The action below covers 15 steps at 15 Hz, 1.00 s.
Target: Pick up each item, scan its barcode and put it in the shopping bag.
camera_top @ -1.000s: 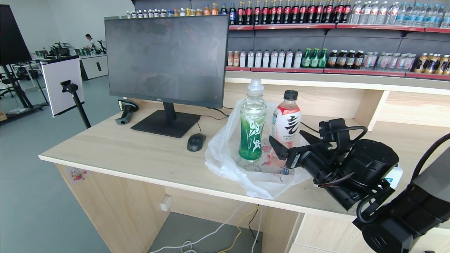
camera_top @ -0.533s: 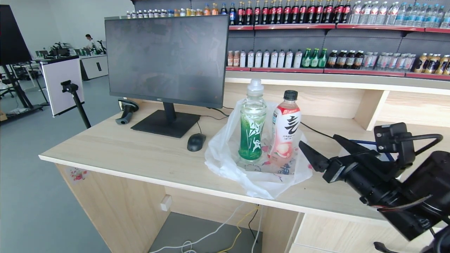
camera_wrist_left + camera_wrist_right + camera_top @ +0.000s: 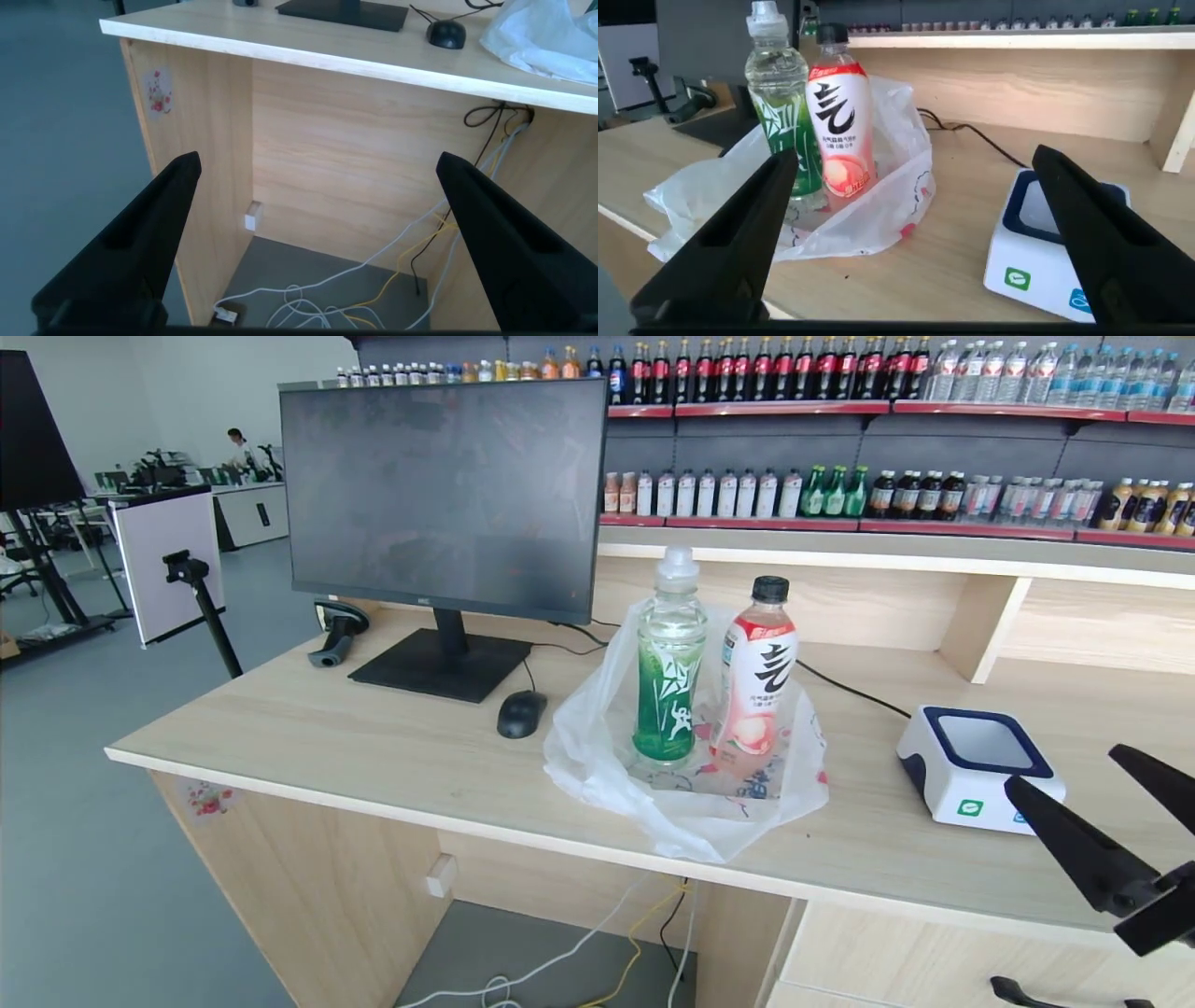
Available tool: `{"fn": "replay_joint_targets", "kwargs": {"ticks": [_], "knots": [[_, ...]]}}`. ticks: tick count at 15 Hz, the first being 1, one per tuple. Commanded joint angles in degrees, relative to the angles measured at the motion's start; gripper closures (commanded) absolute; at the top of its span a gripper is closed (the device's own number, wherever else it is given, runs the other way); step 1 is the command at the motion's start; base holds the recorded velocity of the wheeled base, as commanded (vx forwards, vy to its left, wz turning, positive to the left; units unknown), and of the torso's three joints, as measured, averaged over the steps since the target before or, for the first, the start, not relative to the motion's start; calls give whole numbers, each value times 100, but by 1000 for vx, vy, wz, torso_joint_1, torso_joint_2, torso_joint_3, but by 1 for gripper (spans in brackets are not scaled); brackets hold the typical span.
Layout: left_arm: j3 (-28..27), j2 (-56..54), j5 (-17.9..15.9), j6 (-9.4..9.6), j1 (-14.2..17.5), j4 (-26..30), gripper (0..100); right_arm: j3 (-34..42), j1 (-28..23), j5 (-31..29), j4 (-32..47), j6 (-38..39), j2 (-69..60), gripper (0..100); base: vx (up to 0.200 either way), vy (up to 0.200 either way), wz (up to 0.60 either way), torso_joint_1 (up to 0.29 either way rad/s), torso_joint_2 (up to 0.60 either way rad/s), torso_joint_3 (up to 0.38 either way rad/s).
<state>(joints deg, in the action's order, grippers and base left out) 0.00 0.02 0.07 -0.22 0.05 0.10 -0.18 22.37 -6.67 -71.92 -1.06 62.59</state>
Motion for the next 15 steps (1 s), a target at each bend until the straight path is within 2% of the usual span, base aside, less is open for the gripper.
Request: {"fn": "replay_joint_targets", "kwargs": {"ticks": [1, 3, 6, 8, 10, 11, 13, 14, 15], "knots": [[0, -2, 1, -4, 4, -1, 0, 18, 92, 570, 3167, -254, -3015, 0, 0, 0, 0, 0, 0, 0], [0, -2, 1, -4, -5, -1, 0, -219, 92, 737, 5347, -272, -4773, 0, 0, 0, 0, 0, 0, 0], [0, -2, 1, -4, 4, -1, 0, -131, 101, 746, 6973, -272, -6259, 0, 0, 0, 0, 0, 0, 0], [0, -2, 1, -4, 4, -1, 0, 18, 101, 746, 6858, -272, -6259, 0, 0, 0, 0, 0, 0, 0], [0, 6, 1, -4, 4, -1, 0, 9, 92, 720, 7307, -202, -6259, 0, 0, 0, 0, 0, 0, 0], [0, -2, 1, -4, 4, -1, 0, 18, -5, 711, 7175, -114, -6136, 0, 0, 0, 0, 0, 0, 0], [0, -2, 1, -4, 4, -1, 0, 18, -321, 711, 7192, -105, -5863, 0, 0, 0, 0, 0, 0, 0], [0, -2, 1, -4, -5, -1, 0, 18, -901, 711, 7192, -105, -5643, 0, 0, 0, 0, 0, 0, 0], [0, -2, 1, -4, 4, -1, 0, 18, -1209, 720, 7192, -105, -5468, 0, 0, 0, 0, 0, 0, 0]]}}
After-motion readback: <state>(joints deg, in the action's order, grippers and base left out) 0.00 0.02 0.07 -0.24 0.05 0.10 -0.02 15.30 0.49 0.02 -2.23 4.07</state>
